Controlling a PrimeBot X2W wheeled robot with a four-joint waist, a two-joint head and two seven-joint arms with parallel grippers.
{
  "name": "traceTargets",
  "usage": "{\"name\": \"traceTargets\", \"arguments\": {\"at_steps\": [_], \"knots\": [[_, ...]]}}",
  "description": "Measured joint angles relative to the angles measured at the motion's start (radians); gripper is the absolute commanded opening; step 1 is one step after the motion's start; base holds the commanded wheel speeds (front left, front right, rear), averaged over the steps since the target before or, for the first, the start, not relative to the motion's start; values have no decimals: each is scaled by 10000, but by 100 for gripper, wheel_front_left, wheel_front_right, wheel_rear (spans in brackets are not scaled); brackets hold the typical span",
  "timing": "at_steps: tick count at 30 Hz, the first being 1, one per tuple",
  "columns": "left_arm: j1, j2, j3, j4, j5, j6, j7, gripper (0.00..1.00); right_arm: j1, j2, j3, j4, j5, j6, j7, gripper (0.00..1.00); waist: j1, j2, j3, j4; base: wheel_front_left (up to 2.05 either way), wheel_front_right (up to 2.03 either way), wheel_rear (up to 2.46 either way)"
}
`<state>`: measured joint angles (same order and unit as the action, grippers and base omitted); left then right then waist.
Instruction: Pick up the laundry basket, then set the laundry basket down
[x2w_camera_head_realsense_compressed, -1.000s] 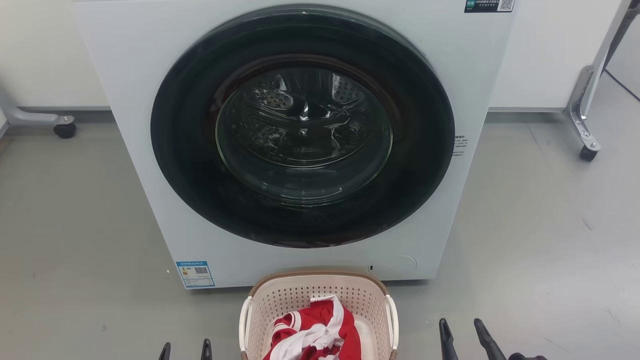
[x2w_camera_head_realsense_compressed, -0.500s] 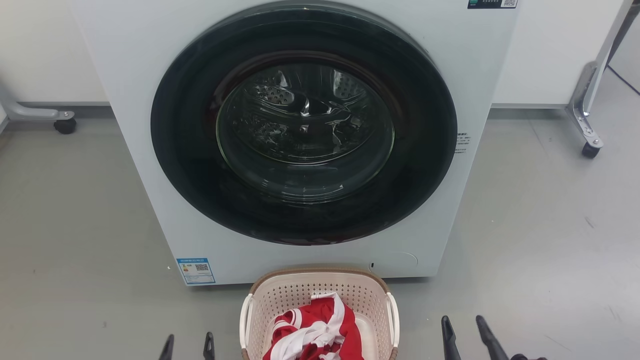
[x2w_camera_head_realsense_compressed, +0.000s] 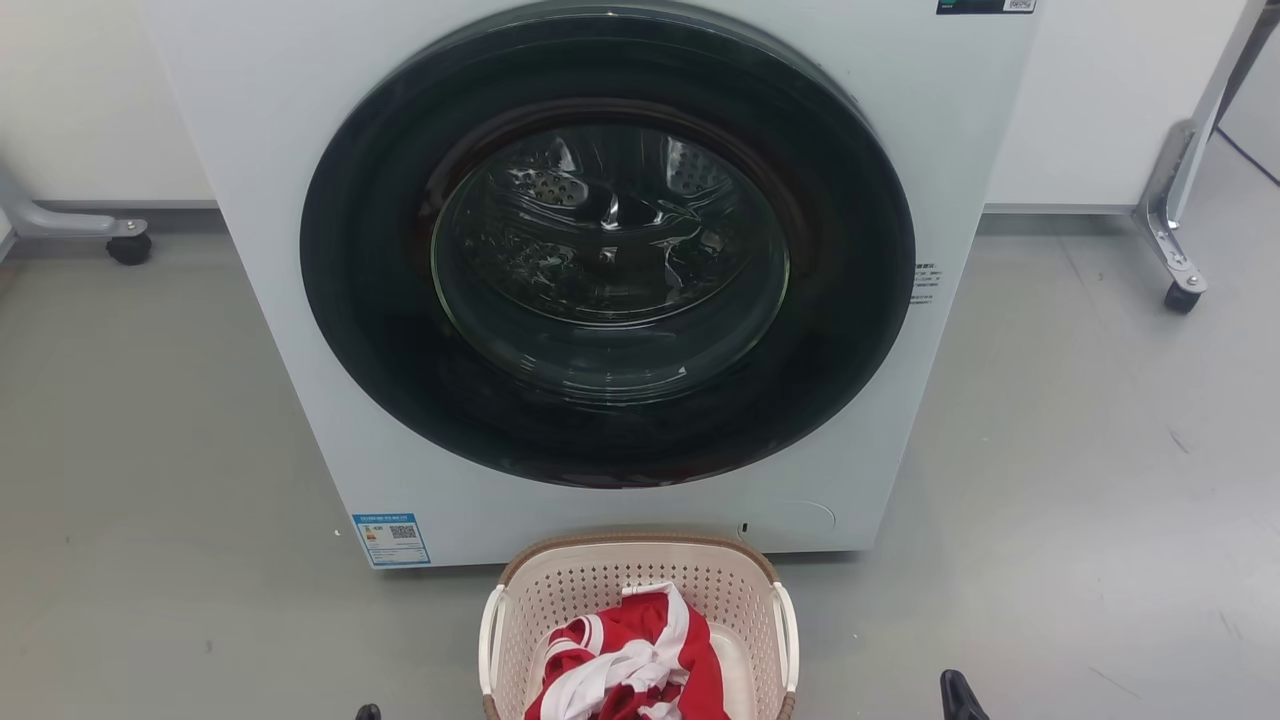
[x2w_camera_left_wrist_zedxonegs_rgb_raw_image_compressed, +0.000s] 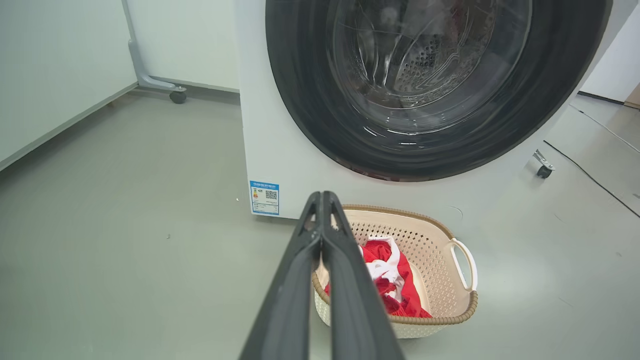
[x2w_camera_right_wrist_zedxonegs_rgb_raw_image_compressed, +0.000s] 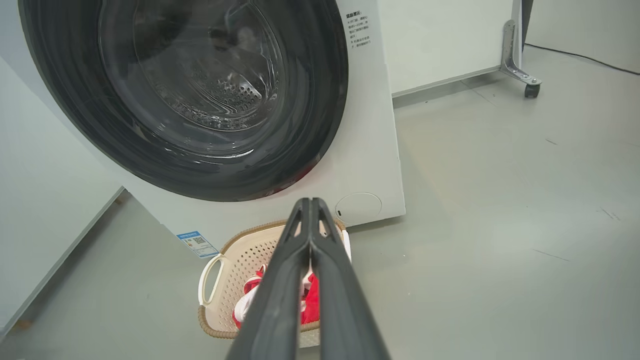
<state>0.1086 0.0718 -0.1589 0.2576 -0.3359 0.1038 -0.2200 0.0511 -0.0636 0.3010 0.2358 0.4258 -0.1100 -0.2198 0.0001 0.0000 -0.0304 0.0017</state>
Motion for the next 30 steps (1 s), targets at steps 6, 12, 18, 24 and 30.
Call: {"name": "traceTargets", "arguments": {"at_steps": [6,12,18,24,30], "knots": [[-58,-19,178,33,-1035,-171,278,0,-35,15,-293,42,894,151,265,0,0,0,21,-1,0,0,0],[-248,-35,378,67,-2000,-345,568,0,-184,27,-650,86,1793,326,533,0,0,0,46,-2,0,0,0],[-326,-56,550,104,-2874,-453,792,0,-229,46,-947,128,2615,499,788,0,0,0,67,-3,0,0,0],[-452,-81,692,119,-3570,-619,993,0,-298,63,-1197,171,3273,616,968,0,0,0,85,-3,0,0,0],[-563,-88,861,151,-4347,-782,1227,0,-424,82,-1490,217,4048,754,1218,0,0,0,107,-4,0,0,0]]}}
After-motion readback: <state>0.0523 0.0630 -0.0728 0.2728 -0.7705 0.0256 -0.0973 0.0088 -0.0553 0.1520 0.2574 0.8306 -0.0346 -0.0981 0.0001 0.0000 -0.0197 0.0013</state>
